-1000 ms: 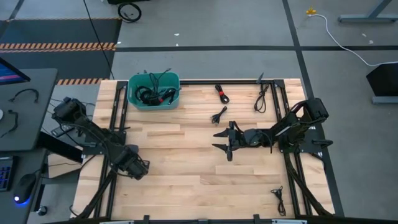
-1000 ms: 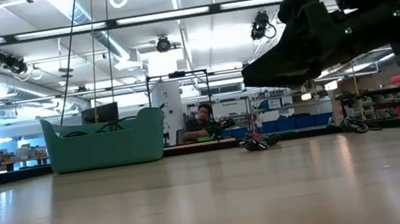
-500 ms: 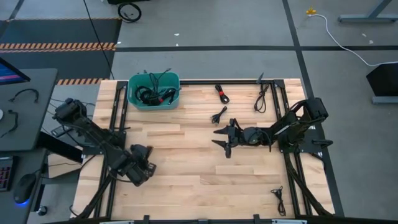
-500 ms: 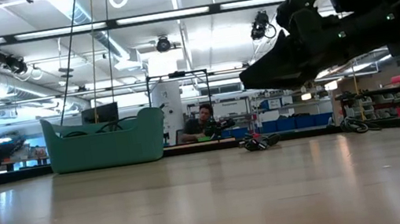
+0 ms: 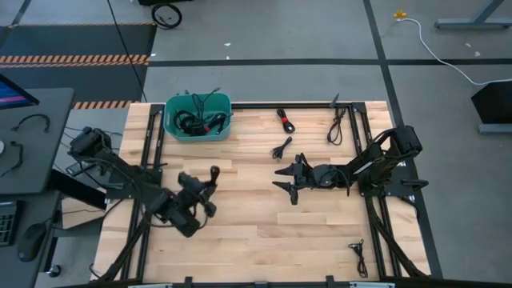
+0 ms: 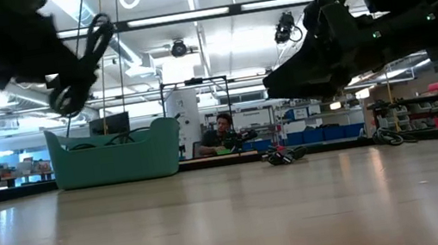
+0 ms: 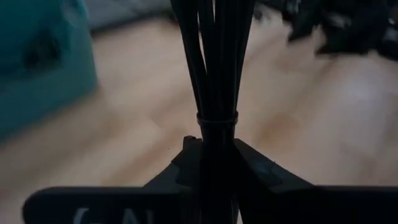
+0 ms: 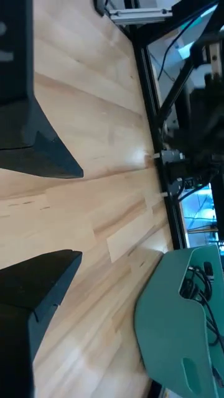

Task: Pick and place USB-C Cables
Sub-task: Put the black charger cable into the blue bin

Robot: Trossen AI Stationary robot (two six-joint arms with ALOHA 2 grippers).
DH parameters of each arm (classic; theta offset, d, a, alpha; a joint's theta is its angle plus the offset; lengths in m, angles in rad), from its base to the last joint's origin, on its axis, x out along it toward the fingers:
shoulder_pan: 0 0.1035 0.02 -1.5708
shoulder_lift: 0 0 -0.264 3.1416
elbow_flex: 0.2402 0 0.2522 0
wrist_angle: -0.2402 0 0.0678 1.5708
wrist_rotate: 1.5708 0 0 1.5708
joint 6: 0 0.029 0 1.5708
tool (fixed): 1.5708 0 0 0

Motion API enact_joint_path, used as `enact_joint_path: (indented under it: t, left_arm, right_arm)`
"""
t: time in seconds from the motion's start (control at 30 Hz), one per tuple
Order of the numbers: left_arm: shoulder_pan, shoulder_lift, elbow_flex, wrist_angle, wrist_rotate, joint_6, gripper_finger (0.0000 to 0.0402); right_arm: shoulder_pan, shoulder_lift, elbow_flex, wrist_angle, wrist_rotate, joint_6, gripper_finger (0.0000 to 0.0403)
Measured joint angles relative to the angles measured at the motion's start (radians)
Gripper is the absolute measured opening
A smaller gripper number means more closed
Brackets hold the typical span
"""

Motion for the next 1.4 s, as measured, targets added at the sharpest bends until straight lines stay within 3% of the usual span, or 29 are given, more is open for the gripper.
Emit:
enact_joint_path:
  t: [0.17,0.33,0.43,0.6,0.8,0.93,1.13,1.4]
  left_arm:
    - [0.223,-0.033,0.000,0.131,-0.005,0.334,0.0066]
    - [0.529,-0.104,0.002,0.377,0.193,0.786,0.0066]
    - [0.727,-0.143,0.002,0.482,0.355,0.958,0.0066]
    - [1.100,-0.159,0.023,0.495,0.679,0.991,0.0066]
    - [1.450,-0.035,0.070,0.359,1.023,0.892,0.0066]
    - [1.544,0.082,0.085,0.258,1.098,0.884,0.0066]
    - [1.572,0.219,0.088,0.247,1.205,0.861,0.0069]
    - [1.575,0.243,0.117,0.197,1.269,0.906,0.0168]
  right_arm:
    - [0.031,0.000,0.000,-0.003,0.004,0.016,0.0197]
    - [0.071,0.000,0.000,-0.025,0.032,0.017,0.0192]
    - [0.099,0.000,0.000,-0.037,0.035,0.031,0.0188]
    - [0.150,0.000,0.000,-0.053,0.088,0.041,0.0182]
    - [0.176,0.000,0.000,-0.068,0.138,0.032,0.0178]
    - [0.176,0.000,0.000,-0.080,0.139,0.029,0.0177]
    - [0.175,0.000,0.000,-0.082,0.146,0.025,0.0177]
    - [0.175,0.000,0.000,-0.087,0.153,0.024,0.0177]
